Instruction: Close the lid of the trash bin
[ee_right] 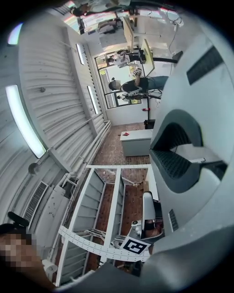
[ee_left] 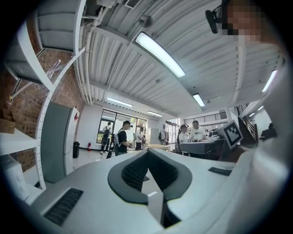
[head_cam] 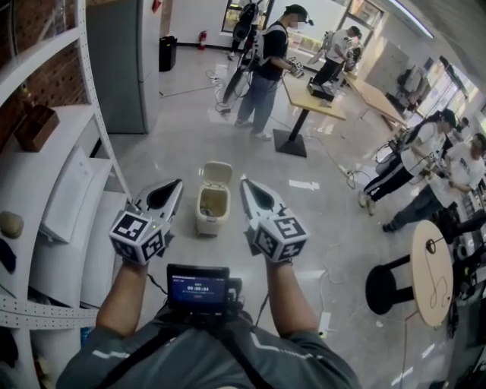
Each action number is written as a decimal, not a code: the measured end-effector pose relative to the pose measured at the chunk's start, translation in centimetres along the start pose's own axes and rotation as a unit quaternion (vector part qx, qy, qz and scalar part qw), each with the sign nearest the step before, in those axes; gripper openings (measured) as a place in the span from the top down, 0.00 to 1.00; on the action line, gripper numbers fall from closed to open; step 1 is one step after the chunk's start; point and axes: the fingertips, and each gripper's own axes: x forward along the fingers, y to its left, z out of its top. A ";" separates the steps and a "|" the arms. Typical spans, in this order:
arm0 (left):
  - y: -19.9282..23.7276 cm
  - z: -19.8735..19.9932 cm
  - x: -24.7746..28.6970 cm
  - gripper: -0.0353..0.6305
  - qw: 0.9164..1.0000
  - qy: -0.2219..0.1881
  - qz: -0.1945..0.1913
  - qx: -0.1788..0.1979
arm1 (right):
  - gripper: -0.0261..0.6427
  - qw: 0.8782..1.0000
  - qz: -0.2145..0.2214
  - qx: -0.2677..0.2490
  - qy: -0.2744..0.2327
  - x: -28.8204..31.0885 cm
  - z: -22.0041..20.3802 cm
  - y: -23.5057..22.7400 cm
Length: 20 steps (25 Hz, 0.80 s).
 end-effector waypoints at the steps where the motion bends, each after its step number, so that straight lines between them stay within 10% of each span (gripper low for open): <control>1: 0.8 -0.2 0.3 0.95 1.000 0.000 -0.002 -0.004 | 0.94 1.000 0.000 0.000 0.003 0.8 -0.1 0.0; 20: 7.5 -2.4 10.0 0.95 0.999 0.011 -0.030 -0.022 | 0.94 1.000 -0.016 0.005 0.014 9.8 -0.9 -6.2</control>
